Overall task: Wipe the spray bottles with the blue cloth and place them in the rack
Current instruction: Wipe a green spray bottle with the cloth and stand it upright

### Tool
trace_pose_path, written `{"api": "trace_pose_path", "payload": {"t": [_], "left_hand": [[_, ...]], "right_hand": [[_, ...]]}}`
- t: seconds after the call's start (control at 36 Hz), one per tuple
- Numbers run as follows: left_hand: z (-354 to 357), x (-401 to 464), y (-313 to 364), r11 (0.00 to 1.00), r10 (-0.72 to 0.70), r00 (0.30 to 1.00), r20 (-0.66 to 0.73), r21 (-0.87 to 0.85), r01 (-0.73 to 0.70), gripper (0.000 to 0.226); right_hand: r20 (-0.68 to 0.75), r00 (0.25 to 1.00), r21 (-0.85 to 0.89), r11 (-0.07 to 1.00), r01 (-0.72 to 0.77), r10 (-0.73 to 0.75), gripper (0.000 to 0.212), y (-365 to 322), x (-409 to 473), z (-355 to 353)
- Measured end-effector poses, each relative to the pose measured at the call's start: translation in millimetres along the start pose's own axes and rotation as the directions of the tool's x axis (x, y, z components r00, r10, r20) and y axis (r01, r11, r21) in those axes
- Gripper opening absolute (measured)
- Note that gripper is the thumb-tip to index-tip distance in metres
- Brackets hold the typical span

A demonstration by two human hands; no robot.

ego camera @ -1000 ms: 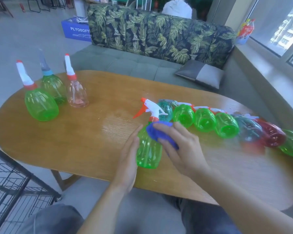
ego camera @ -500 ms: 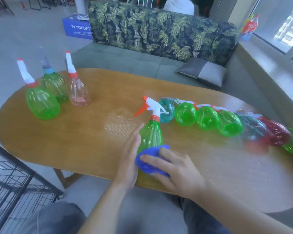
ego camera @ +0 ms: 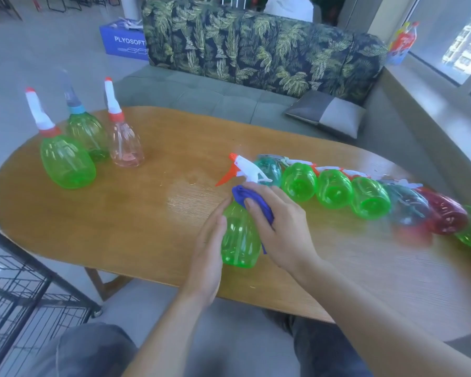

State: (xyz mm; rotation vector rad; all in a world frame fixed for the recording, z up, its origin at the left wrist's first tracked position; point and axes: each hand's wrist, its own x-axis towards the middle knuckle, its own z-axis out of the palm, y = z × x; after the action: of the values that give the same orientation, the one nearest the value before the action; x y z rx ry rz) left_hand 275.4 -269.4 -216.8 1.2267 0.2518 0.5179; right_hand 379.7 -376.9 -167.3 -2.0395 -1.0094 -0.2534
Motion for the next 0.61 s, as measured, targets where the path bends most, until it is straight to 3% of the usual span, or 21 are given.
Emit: {"api": "trace_pose_path", "payload": {"t": [0.19,0.33,0.42,0.5,0.61], "left_hand": [[-4,1,-2,1.000,-0.001,0.998,-0.058,-0.009,0.000,0.045],[-6,1,-1,1.000,-0.021,0.999,-0.038,0.012,0.022,0.043],[-6,1,0,1.000,-0.027,0.998,-0.060,-0.017,0.026,0.045],[-3,-2,2,0.999,-0.031,0.998,-0.052,-0.032,0.030,0.047],[-2,-4,3,0.999,-0.030,0.998,-0.051,-0.028,0.029,0.046]], "right_hand": [[0.078,0.960,0.005,0.963,0.270,-0.269,0.034,5,-24,-3],[0.222,0.853,-0.082,0.863,0.498,-0.472,0.033,12,-52,-9],[0.286,0.805,-0.100,0.819,0.564,-0.520,0.035,15,-59,-11],[0.210,0.866,0.018,0.888,0.460,-0.453,0.034,11,-62,-14],[-0.052,0.997,0.241,0.968,0.069,-0.058,0.028,-5,-60,-15]]}}
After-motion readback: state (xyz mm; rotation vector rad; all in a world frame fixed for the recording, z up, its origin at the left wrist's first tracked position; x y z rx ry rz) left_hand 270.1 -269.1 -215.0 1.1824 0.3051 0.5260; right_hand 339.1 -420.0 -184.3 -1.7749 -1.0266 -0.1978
